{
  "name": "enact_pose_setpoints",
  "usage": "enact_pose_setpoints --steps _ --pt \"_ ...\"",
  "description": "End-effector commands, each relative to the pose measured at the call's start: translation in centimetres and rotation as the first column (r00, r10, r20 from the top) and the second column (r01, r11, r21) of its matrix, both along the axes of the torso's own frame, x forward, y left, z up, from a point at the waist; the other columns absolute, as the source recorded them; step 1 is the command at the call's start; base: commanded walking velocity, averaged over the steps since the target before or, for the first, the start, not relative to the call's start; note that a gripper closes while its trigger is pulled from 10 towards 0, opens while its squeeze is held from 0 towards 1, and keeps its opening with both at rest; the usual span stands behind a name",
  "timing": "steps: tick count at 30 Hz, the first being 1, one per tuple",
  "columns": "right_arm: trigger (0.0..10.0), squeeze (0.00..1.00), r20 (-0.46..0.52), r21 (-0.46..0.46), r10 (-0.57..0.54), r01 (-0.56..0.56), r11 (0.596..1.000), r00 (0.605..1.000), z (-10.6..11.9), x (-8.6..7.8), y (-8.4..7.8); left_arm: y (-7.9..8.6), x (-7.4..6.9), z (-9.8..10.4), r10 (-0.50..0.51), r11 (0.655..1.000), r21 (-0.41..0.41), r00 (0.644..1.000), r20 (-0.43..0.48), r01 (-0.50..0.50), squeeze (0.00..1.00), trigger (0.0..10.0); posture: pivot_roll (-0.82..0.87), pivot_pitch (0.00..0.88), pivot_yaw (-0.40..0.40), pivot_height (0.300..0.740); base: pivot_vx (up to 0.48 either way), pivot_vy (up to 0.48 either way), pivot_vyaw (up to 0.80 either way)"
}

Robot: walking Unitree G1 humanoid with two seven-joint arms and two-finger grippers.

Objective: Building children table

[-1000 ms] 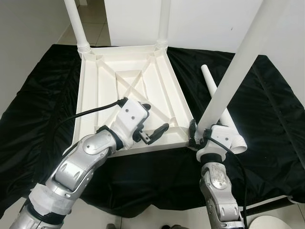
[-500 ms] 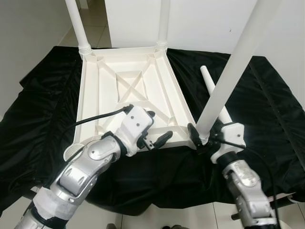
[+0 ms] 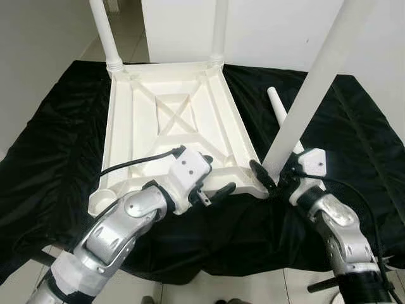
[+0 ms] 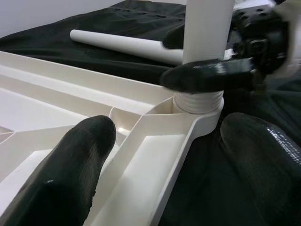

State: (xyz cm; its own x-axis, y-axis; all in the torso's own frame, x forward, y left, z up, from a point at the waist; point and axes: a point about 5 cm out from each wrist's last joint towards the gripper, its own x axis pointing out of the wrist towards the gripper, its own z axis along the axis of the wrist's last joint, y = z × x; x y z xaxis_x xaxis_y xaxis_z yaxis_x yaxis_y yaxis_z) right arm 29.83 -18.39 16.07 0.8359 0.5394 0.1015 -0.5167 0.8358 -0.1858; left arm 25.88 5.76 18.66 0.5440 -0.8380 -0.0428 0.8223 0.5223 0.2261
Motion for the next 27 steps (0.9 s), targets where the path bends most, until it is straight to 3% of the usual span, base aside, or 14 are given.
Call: enact_pose_setpoints --steps 1,2,4,6,7,8,9,21,22,24,25,27 --pt "8.3 0.0 -0.022 -0.005 0.028 -0.028 1.0 0.999 -0.4 0.1 0.0 -0.6 -0.8 0.0 -0.123 0.992 0.027 0.992 -0.012 0.123 0.0 10.0 -0.04 0.093 0.004 0.74 0.0 0.0 0.0" --pt "7.6 0.0 -0.03 -0.006 0.042 -0.042 0.999 0.999 -0.5 0.3 0.1 -0.6 -0.8 0.1 -0.124 0.992 0.027 0.992 -0.01 0.124 0.0 10.0 -0.04 0.092 0.004 0.74 0.0 0.0 0.0" --pt "5.3 0.0 -0.037 -0.008 0.058 -0.058 0.998 0.998 -0.6 0.6 0.1 -0.6 -0.7 0.2 -0.121 0.992 0.028 0.993 -0.005 0.121 0.0 10.0 -0.03 0.092 0.004 0.74 0.0 0.0 0.0" --pt "5.3 0.0 -0.039 -0.009 0.061 -0.062 0.998 0.997 -0.6 0.7 0.0 -0.6 -0.7 0.2 -0.12 0.992 0.028 0.993 -0.004 0.12 0.0 10.0 -0.03 0.092 0.004 0.74 0.0 0.0 0.0" --pt "2.2 0.0 -0.044 -0.013 0.067 -0.068 0.998 0.997 -0.7 0.8 0.0 -0.6 -0.7 0.2 -0.119 0.993 0.028 0.993 -0.003 0.119 0.0 10.0 -0.03 0.092 0.002 0.74 0.0 0.0 0.0" --pt "2.2 0.0 -0.044 -0.013 0.067 -0.068 0.998 0.997 -0.7 0.8 0.0 -0.6 -0.7 0.2 -0.119 0.993 0.028 0.993 -0.003 0.119 0.0 10.0 -0.03 0.092 0.002 0.74 0.0 0.0 0.0" --pt "0.0 0.0 -0.048 -0.016 0.073 -0.074 0.997 0.996 -0.7 0.9 -0.1 -0.6 -0.7 0.2 -0.118 0.993 0.028 0.993 -0.003 0.118 0.0 10.0 -0.03 0.092 0.002 0.74 0.0 0.0 0.0" --pt "0.0 0.0 -0.103 -0.008 0.096 -0.097 0.995 0.99 -1.8 0.6 -0.7 -0.6 -0.8 0.4 -0.112 0.993 0.027 0.994 -0.005 0.112 0.0 10.0 -0.03 0.1 -0.002 0.74 0.0 0.0 0.0" --pt "6.1 0.0 -0.115 -0.003 0.086 -0.087 0.996 0.99 -2.1 0.4 -0.7 -0.6 -0.8 0.4 -0.112 0.993 0.026 0.994 -0.005 0.112 0.0 10.0 -0.03 0.1 -0.001 0.74 0.0 0.0 0.0" --pt "6.1 0.0 -0.123 0.001 0.079 -0.08 0.997 0.989 -2.2 0.3 -0.7 -0.5 -0.8 0.5 -0.111 0.993 0.024 0.994 -0.004 0.111 0.0 10.0 -0.03 0.1 -0.001 0.74 0.0 0.0 0.0" --pt "10.0 0.0 -0.131 0.019 0.075 -0.073 0.997 0.988 -2.3 0.1 -0.5 -0.5 -0.7 0.5 -0.111 0.994 0.023 0.994 -0.004 0.111 0.0 10.0 -0.03 0.1 -0.001 0.74 0.0 0.0 0.0" --pt "10.0 0.0 -0.136 0.039 0.069 -0.064 0.997 0.988 -2.3 -0.1 -0.2 -0.5 -0.7 0.5 -0.112 0.993 0.023 0.994 -0.004 0.112 0.0 10.0 -0.03 0.099 -0.002 0.74 0.0 0.0 0.0"
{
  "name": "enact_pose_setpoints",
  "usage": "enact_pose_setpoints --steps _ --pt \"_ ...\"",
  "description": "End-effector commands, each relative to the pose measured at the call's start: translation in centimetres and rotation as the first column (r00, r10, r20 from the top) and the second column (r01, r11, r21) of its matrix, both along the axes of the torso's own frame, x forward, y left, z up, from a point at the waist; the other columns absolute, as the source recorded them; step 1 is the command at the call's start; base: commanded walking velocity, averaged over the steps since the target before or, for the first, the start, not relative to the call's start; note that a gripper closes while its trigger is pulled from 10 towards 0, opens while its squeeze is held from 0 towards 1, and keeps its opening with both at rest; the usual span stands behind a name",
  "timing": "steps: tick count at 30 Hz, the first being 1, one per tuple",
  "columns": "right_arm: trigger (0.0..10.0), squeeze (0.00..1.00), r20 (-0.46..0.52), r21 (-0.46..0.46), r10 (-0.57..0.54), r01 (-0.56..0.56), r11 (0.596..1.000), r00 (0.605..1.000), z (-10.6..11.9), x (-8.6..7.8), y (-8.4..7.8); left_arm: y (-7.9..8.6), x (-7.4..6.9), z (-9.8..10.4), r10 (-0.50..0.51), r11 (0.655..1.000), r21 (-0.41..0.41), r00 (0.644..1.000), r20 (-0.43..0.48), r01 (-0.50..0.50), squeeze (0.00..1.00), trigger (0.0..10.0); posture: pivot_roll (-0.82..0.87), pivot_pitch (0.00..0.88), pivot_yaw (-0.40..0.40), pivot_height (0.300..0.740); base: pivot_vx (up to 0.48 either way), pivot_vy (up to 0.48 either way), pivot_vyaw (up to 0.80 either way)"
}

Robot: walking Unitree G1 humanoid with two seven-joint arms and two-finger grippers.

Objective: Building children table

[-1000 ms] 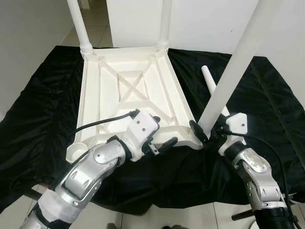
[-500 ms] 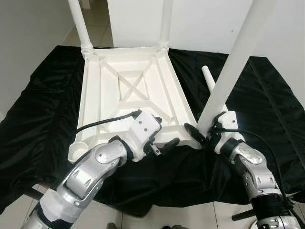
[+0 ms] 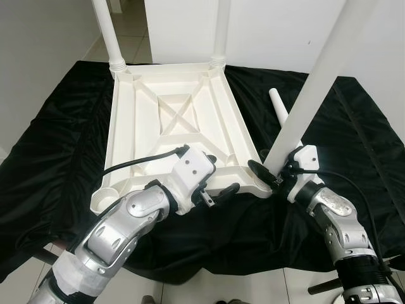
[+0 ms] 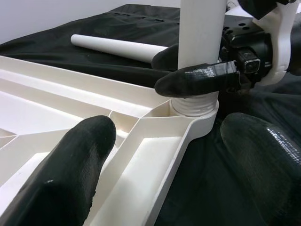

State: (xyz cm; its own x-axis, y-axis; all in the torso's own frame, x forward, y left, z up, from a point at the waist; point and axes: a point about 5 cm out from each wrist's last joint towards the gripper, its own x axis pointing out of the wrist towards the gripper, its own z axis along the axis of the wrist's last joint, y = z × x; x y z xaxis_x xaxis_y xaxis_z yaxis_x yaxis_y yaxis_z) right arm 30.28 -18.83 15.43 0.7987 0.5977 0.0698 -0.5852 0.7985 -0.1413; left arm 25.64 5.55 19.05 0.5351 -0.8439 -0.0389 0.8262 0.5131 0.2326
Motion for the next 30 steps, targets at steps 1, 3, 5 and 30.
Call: enact_pose_setpoints --steps 1,3,5,30 --pt "10.0 0.0 -0.086 0.011 -0.005 0.006 1.0 0.996 -1.7 -0.5 0.2 -0.3 -0.5 0.1 -0.1 0.995 0.023 0.995 -0.012 0.101 0.0 10.0 -0.03 0.099 -0.002 0.74 0.0 0.0 0.0" --pt "10.0 0.0 -0.081 0.0 -0.068 0.069 0.998 0.994 -1.7 -0.7 0.9 -0.4 -0.5 0.1 -0.103 0.994 0.021 0.995 -0.012 0.103 0.0 10.0 -0.03 0.099 -0.002 0.74 0.0 0.0 0.0" --pt "10.0 0.0 -0.081 0.0 -0.068 0.069 0.998 0.994 -1.7 -0.7 0.9 -0.4 -0.5 0.1 -0.103 0.994 0.021 0.995 -0.012 0.103 0.0 10.0 -0.03 0.099 -0.002 0.74 0.0 0.0 0.0" --pt "10.0 0.0 -0.224 0.229 -0.604 0.644 0.73 0.764 -1.0 -1.6 7.3 -0.9 -0.9 -0.2 -0.121 0.992 0.017 0.993 -0.018 0.121 0.0 10.0 -0.04 0.064 -0.022 0.74 0.0 0.0 0.0"
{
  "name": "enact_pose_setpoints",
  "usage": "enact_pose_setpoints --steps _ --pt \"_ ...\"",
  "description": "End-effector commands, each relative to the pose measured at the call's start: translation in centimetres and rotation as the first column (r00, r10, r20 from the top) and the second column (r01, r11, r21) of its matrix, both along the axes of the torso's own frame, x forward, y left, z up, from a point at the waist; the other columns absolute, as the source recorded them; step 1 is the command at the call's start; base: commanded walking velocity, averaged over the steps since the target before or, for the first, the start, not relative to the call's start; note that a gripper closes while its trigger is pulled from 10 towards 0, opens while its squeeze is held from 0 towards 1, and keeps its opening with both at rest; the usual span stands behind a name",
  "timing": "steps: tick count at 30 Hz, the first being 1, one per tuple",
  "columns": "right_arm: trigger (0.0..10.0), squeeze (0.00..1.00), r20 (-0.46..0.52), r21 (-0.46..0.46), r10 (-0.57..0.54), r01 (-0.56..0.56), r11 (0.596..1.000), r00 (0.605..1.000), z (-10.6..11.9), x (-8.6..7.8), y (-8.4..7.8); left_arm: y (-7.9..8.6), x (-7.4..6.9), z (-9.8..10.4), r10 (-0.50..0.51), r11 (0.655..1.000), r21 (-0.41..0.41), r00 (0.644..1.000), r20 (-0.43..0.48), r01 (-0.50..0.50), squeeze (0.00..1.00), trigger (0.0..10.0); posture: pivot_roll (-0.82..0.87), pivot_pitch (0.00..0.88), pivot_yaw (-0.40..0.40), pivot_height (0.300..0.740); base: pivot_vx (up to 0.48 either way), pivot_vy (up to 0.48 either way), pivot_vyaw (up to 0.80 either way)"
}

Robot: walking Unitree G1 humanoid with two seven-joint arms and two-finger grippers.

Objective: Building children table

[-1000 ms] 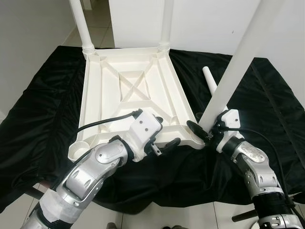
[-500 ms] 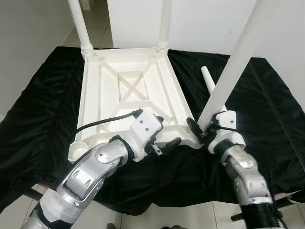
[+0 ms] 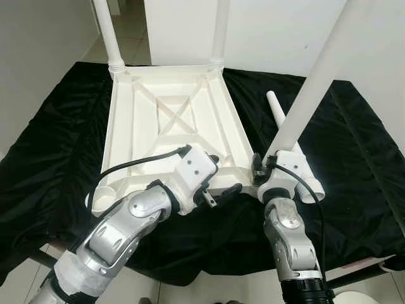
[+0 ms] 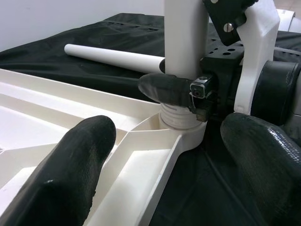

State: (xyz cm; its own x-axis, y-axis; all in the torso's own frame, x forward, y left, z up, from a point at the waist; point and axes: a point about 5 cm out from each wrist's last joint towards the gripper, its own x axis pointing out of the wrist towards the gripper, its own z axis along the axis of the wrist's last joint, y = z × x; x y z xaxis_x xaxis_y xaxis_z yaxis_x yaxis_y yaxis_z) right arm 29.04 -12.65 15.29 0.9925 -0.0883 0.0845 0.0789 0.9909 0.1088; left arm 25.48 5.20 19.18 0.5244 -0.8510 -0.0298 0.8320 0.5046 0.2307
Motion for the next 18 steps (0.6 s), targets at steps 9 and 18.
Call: enact_pose_setpoints --steps 9,18 --pt "10.0 1.0 0.013 0.057 0.054 -0.054 0.997 0.998 0.2 -0.7 0.5 -0.4 -0.5 -0.3 -0.101 0.995 0.025 0.995 -0.015 0.101 0.0 10.0 -0.04 0.05 -0.023 0.74 0.0 0.0 0.0" --pt "10.0 0.0 0.048 -0.015 0.196 -0.196 0.981 0.979 0.1 -0.5 -1.6 -0.7 -0.3 -0.2 -0.108 0.994 0.025 0.994 -0.008 0.108 0.0 10.0 -0.04 0.038 -0.02 0.74 0.0 0.0 0.0"
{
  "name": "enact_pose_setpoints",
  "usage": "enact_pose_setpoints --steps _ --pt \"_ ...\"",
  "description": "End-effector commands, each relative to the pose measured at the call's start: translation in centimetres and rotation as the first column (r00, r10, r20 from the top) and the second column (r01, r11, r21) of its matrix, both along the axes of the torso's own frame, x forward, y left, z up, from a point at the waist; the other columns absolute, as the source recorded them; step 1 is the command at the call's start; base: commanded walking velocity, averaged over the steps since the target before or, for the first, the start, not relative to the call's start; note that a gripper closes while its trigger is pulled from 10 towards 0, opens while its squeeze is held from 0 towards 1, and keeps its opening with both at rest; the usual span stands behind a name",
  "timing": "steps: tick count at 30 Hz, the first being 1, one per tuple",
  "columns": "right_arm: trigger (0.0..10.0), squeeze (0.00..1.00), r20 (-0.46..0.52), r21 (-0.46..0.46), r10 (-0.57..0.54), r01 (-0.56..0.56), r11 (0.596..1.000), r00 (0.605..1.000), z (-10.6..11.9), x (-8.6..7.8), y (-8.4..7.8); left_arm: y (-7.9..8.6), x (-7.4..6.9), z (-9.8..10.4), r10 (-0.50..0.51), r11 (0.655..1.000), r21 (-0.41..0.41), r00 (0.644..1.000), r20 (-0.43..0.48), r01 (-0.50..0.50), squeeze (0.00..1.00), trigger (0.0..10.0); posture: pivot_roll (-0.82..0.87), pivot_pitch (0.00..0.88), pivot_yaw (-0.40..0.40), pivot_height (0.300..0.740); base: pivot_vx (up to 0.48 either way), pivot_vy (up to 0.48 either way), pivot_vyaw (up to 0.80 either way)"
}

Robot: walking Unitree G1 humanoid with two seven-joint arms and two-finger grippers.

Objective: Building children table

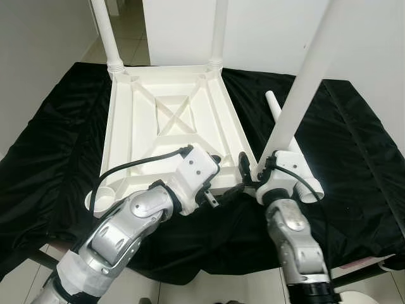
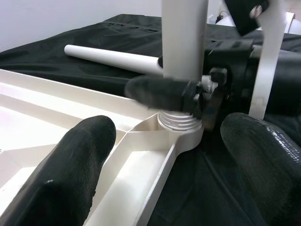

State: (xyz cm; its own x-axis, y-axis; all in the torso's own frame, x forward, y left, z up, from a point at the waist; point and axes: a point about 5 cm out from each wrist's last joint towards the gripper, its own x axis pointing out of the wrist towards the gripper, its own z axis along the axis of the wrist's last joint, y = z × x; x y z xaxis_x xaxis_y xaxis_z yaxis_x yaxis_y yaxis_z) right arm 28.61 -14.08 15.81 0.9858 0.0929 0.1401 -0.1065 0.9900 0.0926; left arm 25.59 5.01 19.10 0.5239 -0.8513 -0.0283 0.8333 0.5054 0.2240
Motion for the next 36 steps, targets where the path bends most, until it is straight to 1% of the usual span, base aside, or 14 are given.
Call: enact_pose_setpoints --steps 1,3,5,9,12,16,18,20,21,27,28,31,32,36 --pt "10.0 0.0 0.009 -0.027 0.065 -0.065 0.998 0.998 -0.3 0.1 -0.6 -0.4 -0.3 -0.3 -0.104 0.994 0.033 0.995 -0.009 0.104 0.0 10.0 -0.05 0.032 -0.015 0.74 0.0 0.0 0.0" --pt "10.0 0.0 0.025 -0.072 0.114 -0.112 0.991 0.993 -0.2 0.4 -1.1 -0.4 -0.2 -0.6 -0.1 0.994 0.037 0.995 -0.016 0.101 0.0 10.0 -0.05 0.036 -0.009 0.74 0.0 0.0 0.0" --pt "10.0 0.0 0.025 -0.072 0.114 -0.112 0.991 0.993 -0.2 0.4 -1.1 -0.4 -0.2 -0.6 -0.1 0.994 0.037 0.995 -0.016 0.101 0.0 10.0 -0.05 0.036 -0.009 0.74 0.0 0.0 0.0" --pt "10.0 0.0 0.028 -0.129 0.2 -0.195 0.972 0.979 0.1 0.9 -2.1 -0.5 0.0 -1.0 -0.094 0.994 0.046 0.995 -0.025 0.095 0.0 10.0 -0.06 0.037 -0.005 0.74 0.0 0.0 0.0" --pt "10.0 0.0 0.018 -0.187 0.351 -0.341 0.921 0.936 0.5 1.7 -2.4 -0.6 0.2 -1.1 -0.085 0.995 0.043 0.996 -0.034 0.086 0.0 10.0 -0.05 0.046 -0.003 0.74 0.0 0.0 0.0" --pt "10.0 0.0 0.004 -0.207 0.4 -0.39 0.897 0.917 0.4 1.9 -2.4 -0.5 0.2 -1.2 -0.084 0.995 0.043 0.996 -0.041 0.086 0.0 10.0 -0.05 0.048 -0.003 0.74 0.0 0.0 0.0" --pt "10.0 0.0 -0.034 -0.239 0.459 -0.454 0.859 0.888 -0.1 2.2 -2.2 -0.4 0.2 -1.3 -0.084 0.995 0.047 0.996 -0.042 0.085 0.0 10.0 -0.04 0.052 -0.001 0.74 0.0 0.0 0.0" --pt "10.0 0.0 -0.041 -0.243 0.469 -0.464 0.852 0.882 -0.1 2.5 -2.3 -0.4 0.2 -1.3 -0.083 0.995 0.048 0.996 -0.041 0.085 0.0 10.0 -0.04 0.053 -0.002 0.74 0.0 0.0 0.0" --pt "9.1 0.0 -0.046 -0.247 0.474 -0.47 0.848 0.879 -0.2 2.7 -2.4 -0.4 0.2 -1.2 -0.083 0.995 0.048 0.996 -0.039 0.085 0.0 10.0 -0.04 0.053 -0.002 0.74 0.0 0.0 0.0" --pt "8.8 0.0 -0.064 -0.257 0.485 -0.484 0.837 0.872 -0.4 3.2 -2.7 -0.4 0.3 -1.1 -0.082 0.996 0.045 0.996 -0.034 0.083 0.0 10.0 -0.03 0.057 -0.005 0.74 0.0 0.0 0.0" --pt "3.4 0.0 -0.082 -0.26 0.498 -0.501 0.826 0.863 -0.8 3.3 -3.0 -0.4 0.3 -1.1 -0.079 0.996 0.044 0.996 -0.033 0.081 0.0 10.0 -0.03 0.06 -0.007 0.74 0.0 0.0 0.0" --pt "3.4 0.0 -0.089 -0.26 0.503 -0.508 0.822 0.86 -1.0 3.3 -3.2 -0.3 0.3 -1.1 -0.078 0.996 0.043 0.996 -0.033 0.08 0.0 10.0 -0.03 0.06 -0.007 0.74 0.0 0.0 0.0" --pt "0.0 0.0 -0.105 -0.248 0.508 -0.518 0.819 0.855 -1.4 3.3 -3.5 -0.3 0.3 -1.0 -0.076 0.996 0.043 0.997 -0.032 0.078 0.0 10.0 -0.03 0.062 -0.007 0.74 0.0 0.0 0.0" --pt "0.0 0.0 -0.115 -0.234 0.516 -0.528 0.817 0.849 -1.8 3.1 -3.8 -0.3 0.3 -1.0 -0.076 0.996 0.042 0.997 -0.031 0.077 0.0 10.0 -0.03 0.065 -0.006 0.74 0.0 0.0 0.0"
